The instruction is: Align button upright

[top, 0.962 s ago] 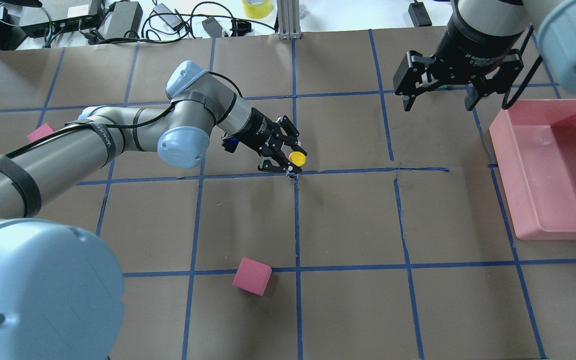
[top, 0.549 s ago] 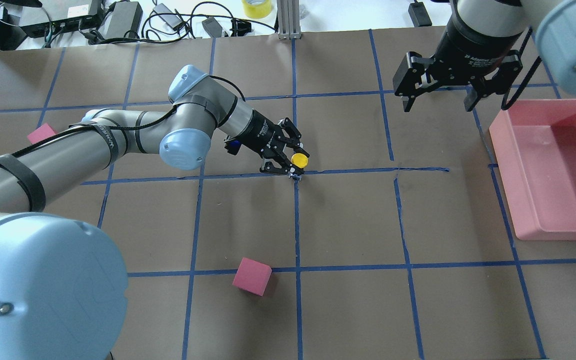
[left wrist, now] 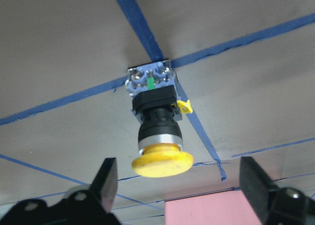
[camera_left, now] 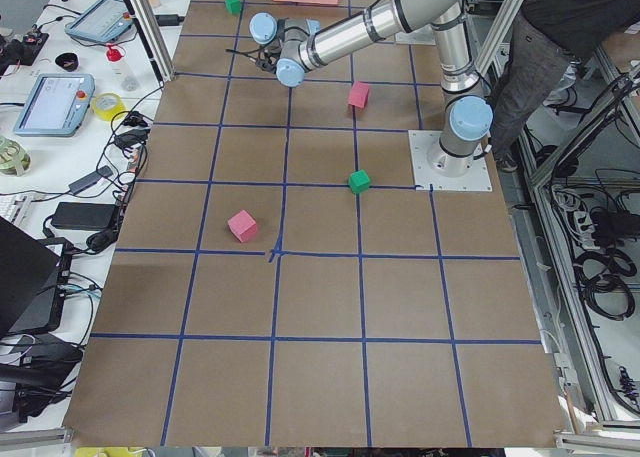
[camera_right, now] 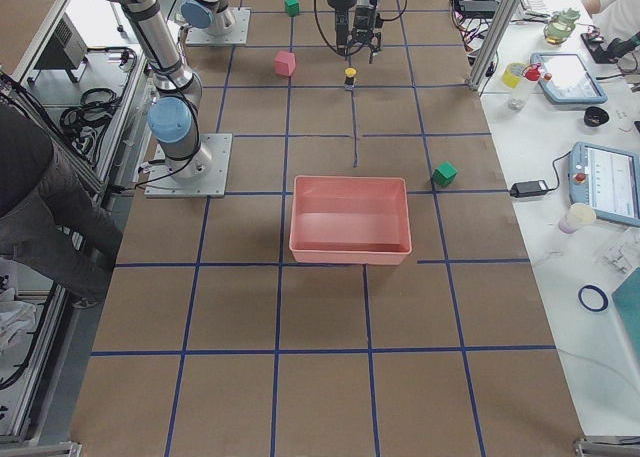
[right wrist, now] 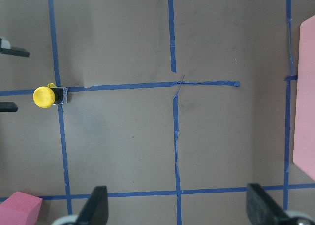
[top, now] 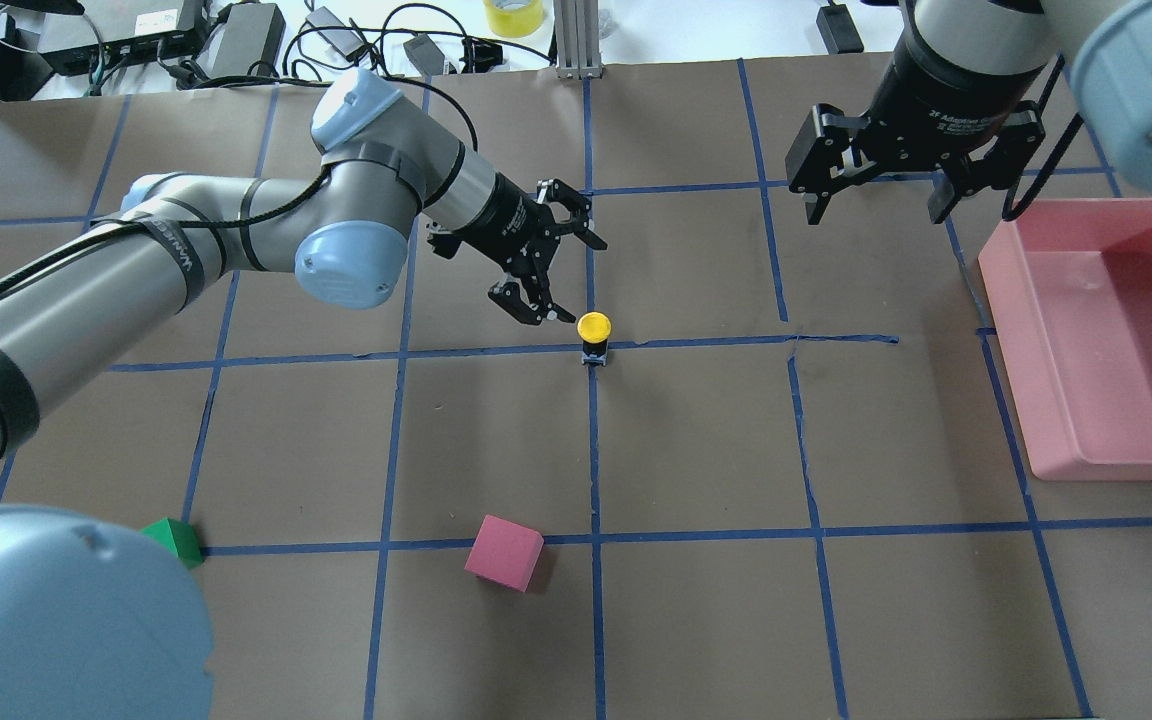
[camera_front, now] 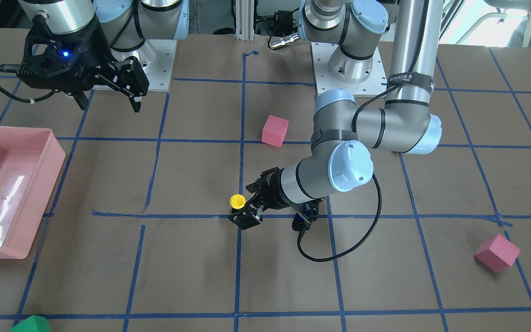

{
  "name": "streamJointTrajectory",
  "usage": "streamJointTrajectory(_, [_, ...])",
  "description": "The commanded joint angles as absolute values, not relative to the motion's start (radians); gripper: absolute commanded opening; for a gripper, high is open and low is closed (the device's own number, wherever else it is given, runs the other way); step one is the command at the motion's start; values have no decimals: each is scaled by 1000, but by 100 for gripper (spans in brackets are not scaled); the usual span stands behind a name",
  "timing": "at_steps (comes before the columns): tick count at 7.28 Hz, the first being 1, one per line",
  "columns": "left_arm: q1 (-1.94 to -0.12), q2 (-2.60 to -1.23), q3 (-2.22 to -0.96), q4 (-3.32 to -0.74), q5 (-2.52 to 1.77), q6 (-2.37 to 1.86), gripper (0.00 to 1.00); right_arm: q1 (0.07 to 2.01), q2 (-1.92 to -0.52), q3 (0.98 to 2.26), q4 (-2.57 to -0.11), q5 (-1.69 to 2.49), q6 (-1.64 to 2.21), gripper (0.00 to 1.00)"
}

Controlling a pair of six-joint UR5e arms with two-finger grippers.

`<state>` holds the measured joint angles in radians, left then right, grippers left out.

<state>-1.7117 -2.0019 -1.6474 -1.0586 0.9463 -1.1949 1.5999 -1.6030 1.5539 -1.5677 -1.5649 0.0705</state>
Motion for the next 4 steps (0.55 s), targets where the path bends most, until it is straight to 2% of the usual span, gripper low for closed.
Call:
streamJointTrajectory(1, [-1739,-1843,-1571,-1191,1072,-1151,98,1600,-1603,1554,-1568,-1566,71,100])
streamJointTrajectory(4, [-1743,-1604,-1513,-1559,1375,-643,100,1600,-1603,1554,-1568,-1566,71,100])
